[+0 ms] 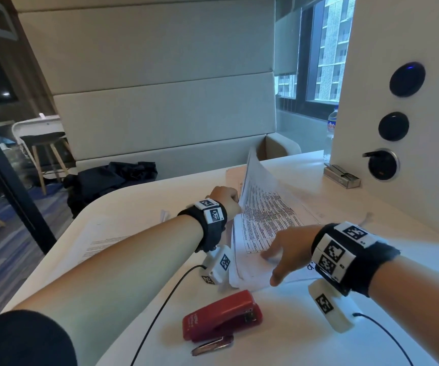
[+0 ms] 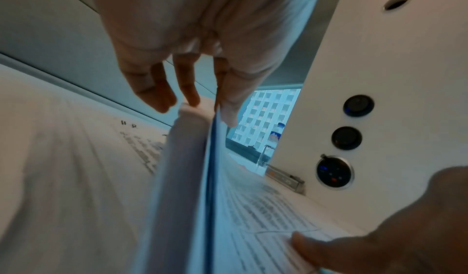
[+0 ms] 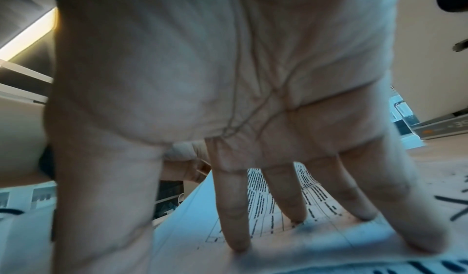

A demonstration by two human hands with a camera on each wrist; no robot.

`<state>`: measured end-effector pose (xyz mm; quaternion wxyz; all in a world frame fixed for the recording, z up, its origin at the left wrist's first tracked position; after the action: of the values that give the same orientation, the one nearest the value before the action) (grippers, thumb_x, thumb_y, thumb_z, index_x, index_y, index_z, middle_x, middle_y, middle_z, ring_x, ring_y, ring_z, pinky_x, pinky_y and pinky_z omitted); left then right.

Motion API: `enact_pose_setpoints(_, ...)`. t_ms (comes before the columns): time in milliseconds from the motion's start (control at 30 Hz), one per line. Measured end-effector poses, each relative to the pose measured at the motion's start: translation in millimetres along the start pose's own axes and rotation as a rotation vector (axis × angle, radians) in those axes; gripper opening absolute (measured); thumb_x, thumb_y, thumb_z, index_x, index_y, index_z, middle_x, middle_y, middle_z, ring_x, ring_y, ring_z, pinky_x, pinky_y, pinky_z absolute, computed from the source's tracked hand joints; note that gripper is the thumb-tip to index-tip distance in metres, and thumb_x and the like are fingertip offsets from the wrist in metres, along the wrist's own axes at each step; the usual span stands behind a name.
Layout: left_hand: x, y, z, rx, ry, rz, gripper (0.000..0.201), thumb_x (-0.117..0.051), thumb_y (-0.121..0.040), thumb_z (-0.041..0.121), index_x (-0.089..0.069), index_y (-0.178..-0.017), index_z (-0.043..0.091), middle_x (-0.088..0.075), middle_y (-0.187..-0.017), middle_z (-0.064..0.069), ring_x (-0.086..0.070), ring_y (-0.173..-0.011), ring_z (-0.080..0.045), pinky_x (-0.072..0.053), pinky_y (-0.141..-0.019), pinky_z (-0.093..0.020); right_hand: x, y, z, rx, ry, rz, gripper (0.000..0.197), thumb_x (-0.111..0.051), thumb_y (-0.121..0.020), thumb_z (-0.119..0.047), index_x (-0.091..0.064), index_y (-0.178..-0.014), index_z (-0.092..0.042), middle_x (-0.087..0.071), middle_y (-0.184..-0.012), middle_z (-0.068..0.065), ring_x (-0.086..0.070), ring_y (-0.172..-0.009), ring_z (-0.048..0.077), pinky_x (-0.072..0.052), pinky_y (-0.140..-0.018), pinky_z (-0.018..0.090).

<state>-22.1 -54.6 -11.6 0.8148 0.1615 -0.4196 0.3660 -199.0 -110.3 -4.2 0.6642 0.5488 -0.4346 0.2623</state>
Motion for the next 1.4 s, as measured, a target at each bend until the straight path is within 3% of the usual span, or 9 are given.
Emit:
enact_pose_setpoints(200,5.2,12.7,4.5,-0.113,0.154,0.081,0.043,-0.069,-0.085,0.009,-0.033,-0.063,0.016,-0.036,-0.061,-0.001,-0.036,-0.057,-0.018,-0.038,-0.058,-0.028,7.4,-5.9,10.9,0.006,-0.146,0.068,0.061,-0.055,-0.089,-0.056,-0.043,-0.143,-0.032,-0.035,-0.153,-0.009,-0.03,-0.142,0.017,-0.017,-0.116,0.043)
enact_pose_setpoints(433,13.2,18.7,4.2,-0.171,0.249,0.198,0.044,-0.07,-0.083,0.007,-0.034,-0.059,0.016,-0.04,-0.058,0.001,-0.04,-0.06,-0.019,-0.038,-0.061,-0.029,71.6,-4.5,68.7,-0.116,-0.652,1.021,0.095,-0.072,-0.084,-0.032,-0.009,-0.153,-0.019,-0.03,-0.154,0.011,-0.041,-0.133,0.029,-0.036,-0.105,0.037)
enact_pose_setpoints(700,10.9,22.0,1.5,-0.143,0.378,0.209,0.038,-0.071,-0.082,0.009,-0.037,-0.064,0.015,-0.046,-0.062,-0.006,-0.045,-0.064,-0.02,-0.047,-0.065,-0.036,98.3,-2.4,79.3,0.031,-0.56,1.533,0.047,-0.079,-0.075,-0.019,-0.053,-0.114,-0.012,-0.055,-0.114,0.009,-0.055,-0.102,0.026,-0.047,-0.088,0.037)
enact_pose_setpoints(833,10.8,22.2,0.7,-0.131,0.408,0.195,0.04,-0.072,-0.08,0.008,-0.037,-0.063,0.016,-0.05,-0.067,-0.011,-0.049,-0.068,-0.021,-0.051,-0.069,-0.041,92.1,-15.3,76.9,0.025,-0.522,1.438,0.052,-0.081,-0.07,-0.019,-0.056,-0.115,-0.014,-0.056,-0.118,0.005,-0.054,-0.107,0.026,-0.044,-0.095,0.045)
enact_pose_setpoints(933,9.6,23.3,1.5,-0.12,0.393,0.177,0.038,-0.071,-0.08,0.008,-0.037,-0.064,0.017,-0.054,-0.071,-0.014,-0.06,-0.073,-0.031,-0.053,-0.071,-0.047,94.6,-16.6,75.2,0.084,-0.465,1.434,0.073,-0.085,-0.066,-0.024,-0.05,-0.13,-0.02,-0.053,-0.131,0.003,-0.046,-0.12,0.025,-0.036,-0.1,0.036)
enact_pose_setpoints(1133,5.9,20.5,-0.2,-0.05,0.405,0.213,0.035,-0.072,-0.082,0.013,-0.041,-0.065,0.016,-0.056,-0.071,-0.015,-0.059,-0.073,-0.033,-0.053,-0.07,-0.043,98.3,-14.6,68.3,0.189,-0.227,1.668,0.012,-0.08,-0.071,-0.013,-0.071,-0.079,-0.013,-0.07,-0.083,0.004,-0.06,-0.084,0.031,-0.048,-0.072,0.04)
enact_pose_setpoints(1233,4.1,21.5,2.9,-0.017,0.392,0.207,0.031,-0.075,-0.081,0.023,-0.049,-0.097,0.015,-0.059,-0.102,-0.006,-0.056,-0.093,-0.026,-0.048,-0.079,-0.036,101.2,-11.9,66.8,0.174,-0.178,1.701,0.013,-0.064,-0.068,0.003,-0.068,-0.072,-0.009,-0.065,-0.064,0.008,-0.061,-0.066,0.032,-0.047,-0.065,0.038)
enact_pose_setpoints(1300,3.2,23.5,4.9,-0.033,0.425,0.138,0.068,-0.078,-0.079,0.026,-0.036,-0.132,0.018,-0.047,-0.133,-0.006,-0.052,-0.117,-0.027,-0.046,-0.093,-0.038,107.6,-4.6,65.6,0.166,-0.179,1.722,0.019,-0.055,-0.065,0.008,-0.064,-0.074,-0.006,-0.063,-0.061,0.01,-0.058,-0.06,0.033,-0.046,-0.059,0.036)
enact_pose_setpoints(1400,8.0,24.0,9.2,-0.127,0.396,0.112,0.046,-0.072,-0.084,0.023,-0.047,-0.123,0.018,-0.058,-0.104,0.001,-0.057,-0.086,-0.018,-0.048,-0.075,-0.028,119.0,15.8,56.5,0.227,-0.112,1.78,0.016,-0.053,-0.072,0.007,-0.062,-0.076,-0.005,-0.061,-0.064,0.01,-0.056,-0.057,0.032,-0.046,-0.053,0.038)
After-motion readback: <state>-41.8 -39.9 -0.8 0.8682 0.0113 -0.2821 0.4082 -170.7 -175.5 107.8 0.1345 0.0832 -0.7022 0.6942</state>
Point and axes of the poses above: each hand's wrist, its own y-axis away from the middle knuckle, its own x-axis out of the back of the hand, z = x × y, the point moved 2 cm from there along -y, towards the middle knuckle
